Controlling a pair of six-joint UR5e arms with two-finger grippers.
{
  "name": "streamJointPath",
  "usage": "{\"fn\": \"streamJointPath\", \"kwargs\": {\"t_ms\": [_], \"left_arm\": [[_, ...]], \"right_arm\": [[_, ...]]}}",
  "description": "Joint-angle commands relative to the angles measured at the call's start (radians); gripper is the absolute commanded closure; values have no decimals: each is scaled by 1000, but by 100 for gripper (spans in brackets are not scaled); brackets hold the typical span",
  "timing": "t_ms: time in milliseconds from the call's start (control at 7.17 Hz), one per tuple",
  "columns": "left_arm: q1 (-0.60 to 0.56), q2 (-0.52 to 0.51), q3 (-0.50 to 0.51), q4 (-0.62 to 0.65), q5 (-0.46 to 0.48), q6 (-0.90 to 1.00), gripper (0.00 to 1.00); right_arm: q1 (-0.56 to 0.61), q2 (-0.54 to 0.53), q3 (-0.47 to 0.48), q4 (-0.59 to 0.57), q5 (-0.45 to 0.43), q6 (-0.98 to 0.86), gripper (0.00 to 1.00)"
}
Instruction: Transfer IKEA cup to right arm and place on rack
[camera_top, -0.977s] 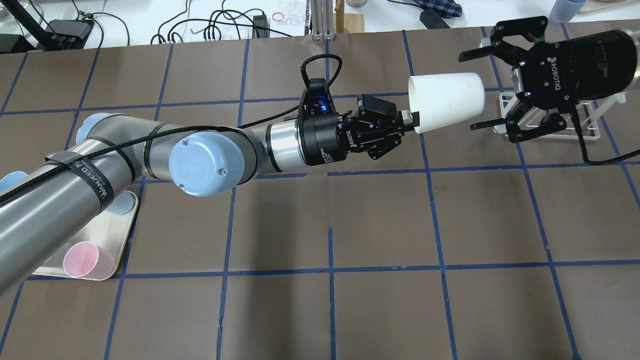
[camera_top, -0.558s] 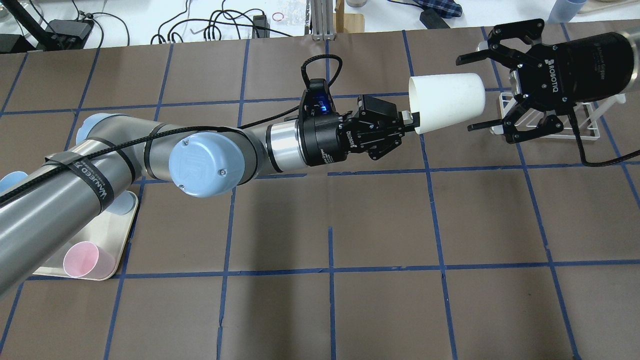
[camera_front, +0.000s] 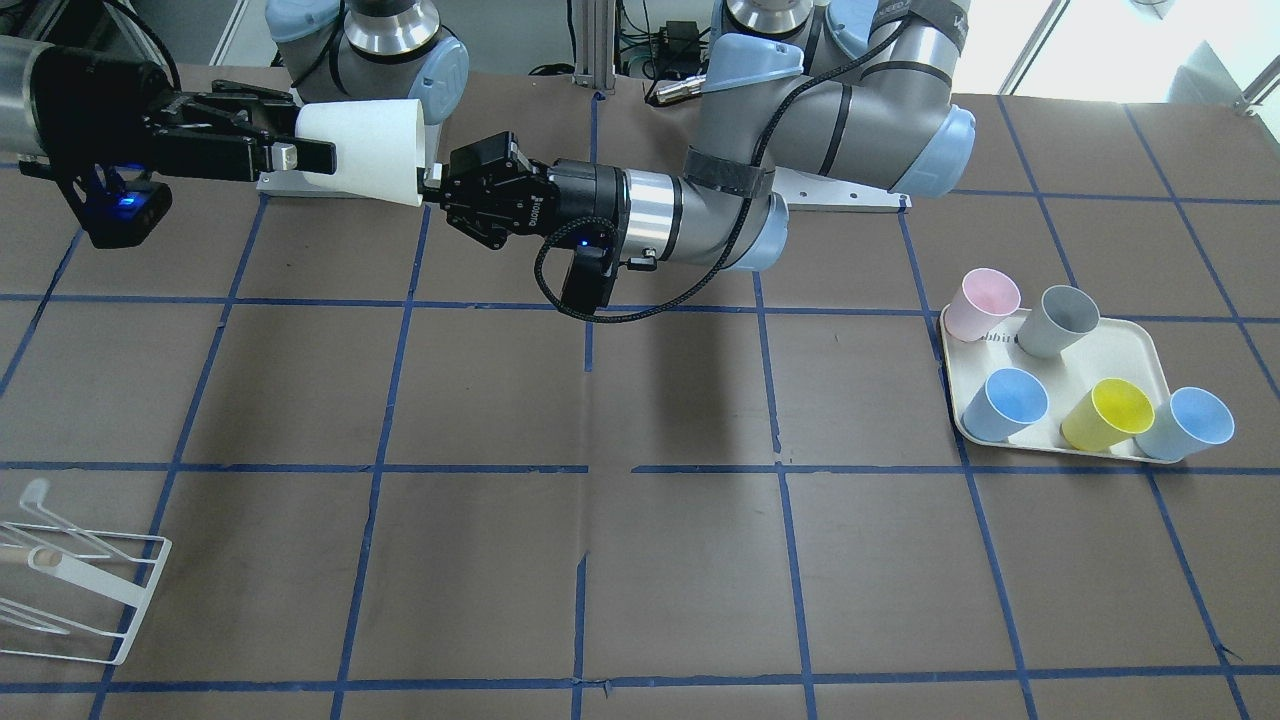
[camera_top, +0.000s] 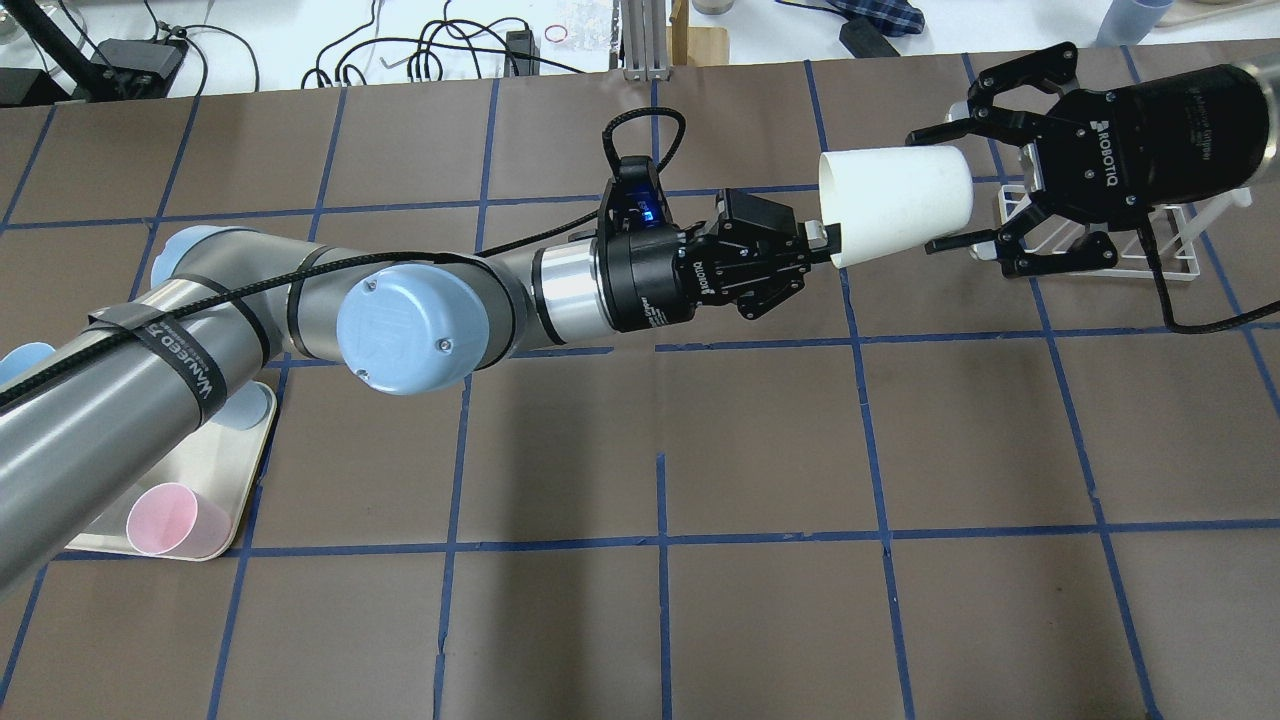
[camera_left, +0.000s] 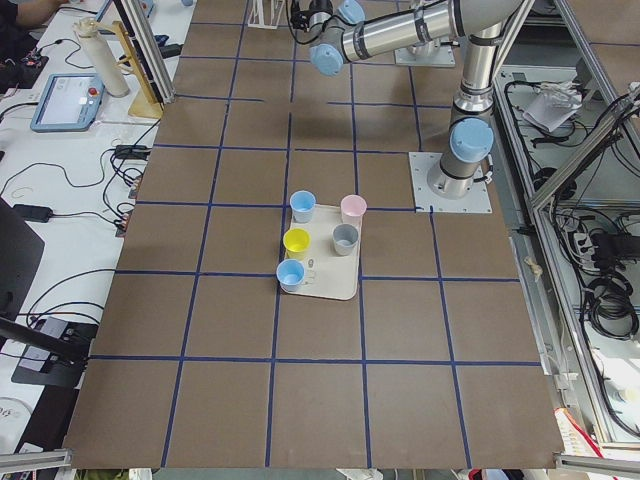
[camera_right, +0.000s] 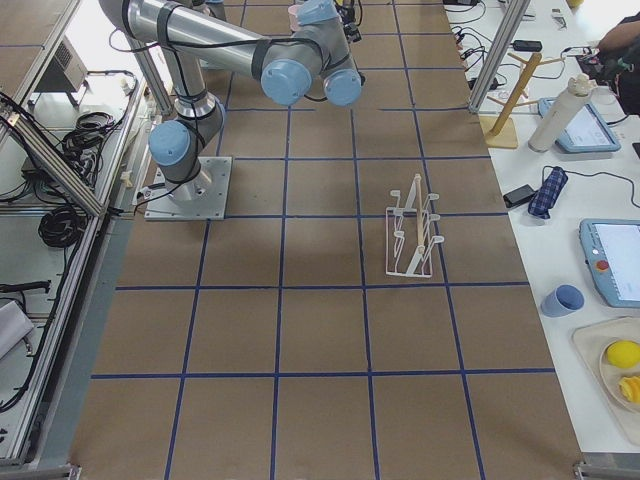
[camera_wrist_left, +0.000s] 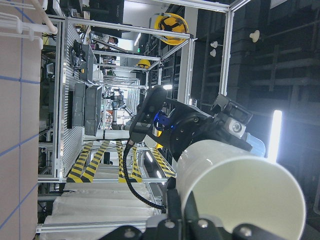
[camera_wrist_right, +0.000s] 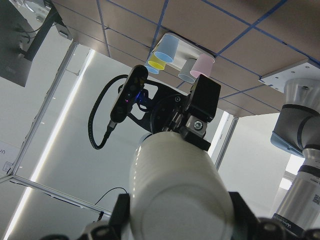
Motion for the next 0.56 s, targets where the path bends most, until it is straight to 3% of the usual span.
{"fn": "streamJointPath", "kwargs": {"t_ms": [0, 140, 419], "left_arm": [[2, -2, 1, -1, 1, -6, 16], [2, -1, 1, -1, 1, -6, 0], [61, 13, 4, 3, 18, -73, 0]], "right_arm": [[-3, 3, -5, -2, -3, -1, 53], [-4, 4, -7, -10, -3, 0, 56], [-14, 4, -27, -100, -45, 26, 56]]}}
